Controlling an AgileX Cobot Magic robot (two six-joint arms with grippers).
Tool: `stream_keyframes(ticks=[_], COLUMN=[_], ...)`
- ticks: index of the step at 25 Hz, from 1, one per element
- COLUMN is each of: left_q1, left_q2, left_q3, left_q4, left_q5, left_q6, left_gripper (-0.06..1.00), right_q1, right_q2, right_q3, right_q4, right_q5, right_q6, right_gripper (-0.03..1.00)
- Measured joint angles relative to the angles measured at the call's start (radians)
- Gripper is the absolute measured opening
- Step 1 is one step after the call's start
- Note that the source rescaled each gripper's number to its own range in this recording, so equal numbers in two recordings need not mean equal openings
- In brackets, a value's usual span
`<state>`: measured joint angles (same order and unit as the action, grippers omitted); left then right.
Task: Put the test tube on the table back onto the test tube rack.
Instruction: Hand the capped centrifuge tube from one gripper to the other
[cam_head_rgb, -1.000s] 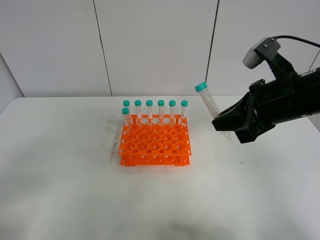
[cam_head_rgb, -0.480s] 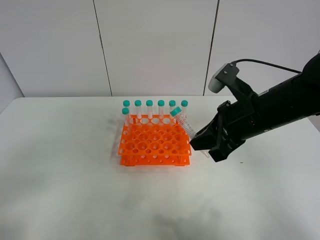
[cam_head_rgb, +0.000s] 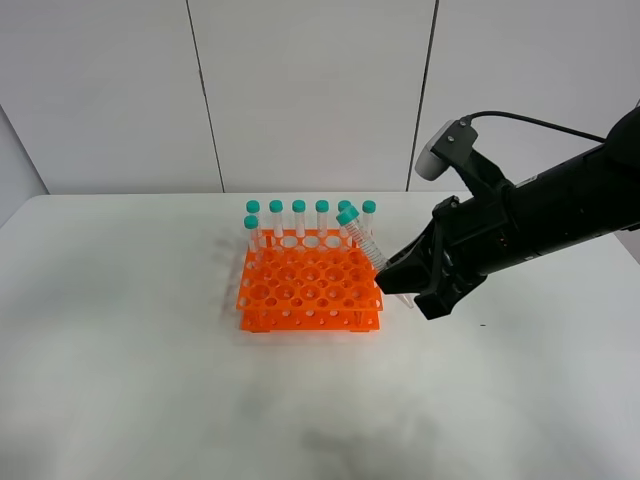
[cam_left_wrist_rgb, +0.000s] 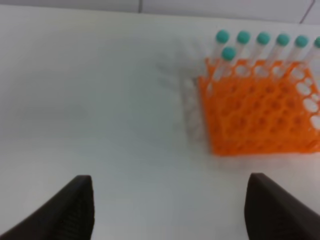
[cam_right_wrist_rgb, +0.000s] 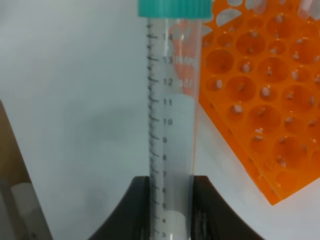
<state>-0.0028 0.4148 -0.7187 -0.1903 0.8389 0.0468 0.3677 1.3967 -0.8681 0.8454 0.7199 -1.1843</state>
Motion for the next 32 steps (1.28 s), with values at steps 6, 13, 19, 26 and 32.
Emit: stream_keyframes(ticks=[6,13,19,26,32], left_q1=[0.0,0.0,-0.077,-0.319,-0.45], left_q2=[0.319,0.604,0.664,0.673,0.786], left_q3=[-0.002,-0.002,-0.003,-0.003,-0.003], left_q4=[-0.385,-0.959,-1.117,-1.171,-1.194], left_q5=[-0.233,-0.134,-0.147,-0.405,-0.476], left_q6=[0.289,0.785,0.887,0.897,0.898], left_gripper=[0.89,0.89,0.89,0.89,0.89], right_q1=[0.035,0.149,0.151,0.151,0.151], right_q2=[0.0,0.0,0.0,0.0,0.0], right_q3=[0.0,0.0,0.0,0.0,0.0], right_q4=[0.032,0.041,0.04,0.05,0.069], right_q5=[-0.011,-0.084,-0.097,-0.075,-0.065], right_q6=[-0.011,-0.017,0.023,0.03,0.03], right_gripper=[0.01,0.01,0.01,0.01,0.01])
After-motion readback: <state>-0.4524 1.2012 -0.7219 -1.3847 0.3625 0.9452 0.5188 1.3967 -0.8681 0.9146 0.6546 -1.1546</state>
